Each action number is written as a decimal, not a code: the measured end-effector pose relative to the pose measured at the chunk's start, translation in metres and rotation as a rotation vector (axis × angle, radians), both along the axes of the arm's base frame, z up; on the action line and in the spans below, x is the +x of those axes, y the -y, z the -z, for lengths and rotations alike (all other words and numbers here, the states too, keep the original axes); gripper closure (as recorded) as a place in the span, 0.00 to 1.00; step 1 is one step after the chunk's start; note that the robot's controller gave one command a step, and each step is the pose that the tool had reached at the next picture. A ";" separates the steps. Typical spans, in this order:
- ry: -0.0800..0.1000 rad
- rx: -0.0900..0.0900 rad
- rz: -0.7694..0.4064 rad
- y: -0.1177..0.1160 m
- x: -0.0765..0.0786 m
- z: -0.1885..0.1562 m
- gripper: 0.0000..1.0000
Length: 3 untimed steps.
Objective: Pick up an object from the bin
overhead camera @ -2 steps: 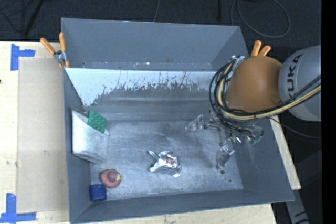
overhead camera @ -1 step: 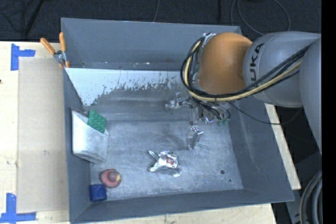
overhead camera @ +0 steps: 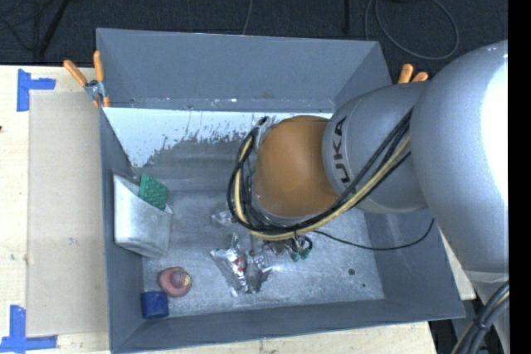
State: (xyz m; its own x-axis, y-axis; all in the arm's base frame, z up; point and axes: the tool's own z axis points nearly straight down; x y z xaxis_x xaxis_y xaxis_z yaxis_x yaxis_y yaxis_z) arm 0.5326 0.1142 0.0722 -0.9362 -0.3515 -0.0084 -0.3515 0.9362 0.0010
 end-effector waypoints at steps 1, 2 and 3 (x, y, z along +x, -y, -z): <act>-0.003 -0.002 0.000 0.000 0.001 -0.001 0.00; 0.007 0.000 -0.001 -0.001 0.005 -0.004 1.00; 0.001 -0.002 0.000 -0.002 0.007 -0.107 1.00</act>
Offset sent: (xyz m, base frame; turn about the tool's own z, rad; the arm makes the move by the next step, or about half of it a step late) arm 0.0000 0.0000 0.0000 0.0000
